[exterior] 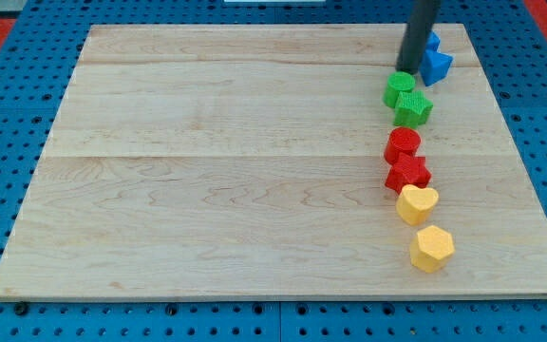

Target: Place the green circle below the blue triangle

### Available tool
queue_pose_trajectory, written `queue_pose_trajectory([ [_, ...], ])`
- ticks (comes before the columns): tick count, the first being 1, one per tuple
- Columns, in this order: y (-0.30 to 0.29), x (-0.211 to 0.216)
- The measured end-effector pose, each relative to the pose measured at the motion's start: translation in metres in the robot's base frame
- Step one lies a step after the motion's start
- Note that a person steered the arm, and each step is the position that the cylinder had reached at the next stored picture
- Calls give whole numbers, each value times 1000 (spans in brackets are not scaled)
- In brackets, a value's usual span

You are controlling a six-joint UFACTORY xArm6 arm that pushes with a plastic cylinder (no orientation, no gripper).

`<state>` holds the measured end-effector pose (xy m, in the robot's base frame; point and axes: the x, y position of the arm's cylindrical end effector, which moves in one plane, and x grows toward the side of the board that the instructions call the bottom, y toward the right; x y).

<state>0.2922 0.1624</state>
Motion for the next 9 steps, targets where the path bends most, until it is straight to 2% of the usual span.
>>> queue_pose_trajectory([
  [1, -58, -1],
  [2, -60, 0],
  [3, -61, 32],
  [5, -61, 41],
  [9, 24, 43],
])
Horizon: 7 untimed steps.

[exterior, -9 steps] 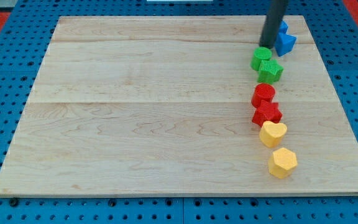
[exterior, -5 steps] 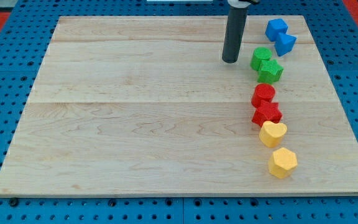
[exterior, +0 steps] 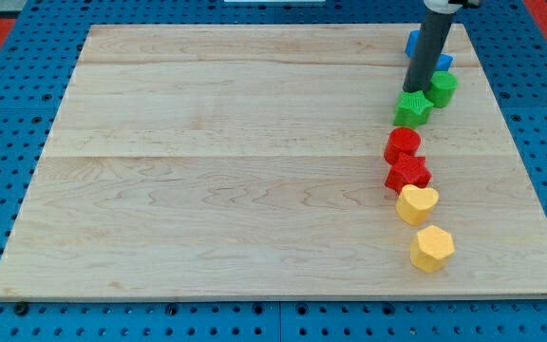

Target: Place the green circle below the blue triangle

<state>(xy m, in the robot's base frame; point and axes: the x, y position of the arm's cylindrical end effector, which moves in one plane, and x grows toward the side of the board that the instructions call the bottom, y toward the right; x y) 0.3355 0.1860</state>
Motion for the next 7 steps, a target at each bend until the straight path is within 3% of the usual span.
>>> queue_pose_trajectory([
  [1, -12, -3],
  [2, -66, -13],
  [7, -77, 32],
])
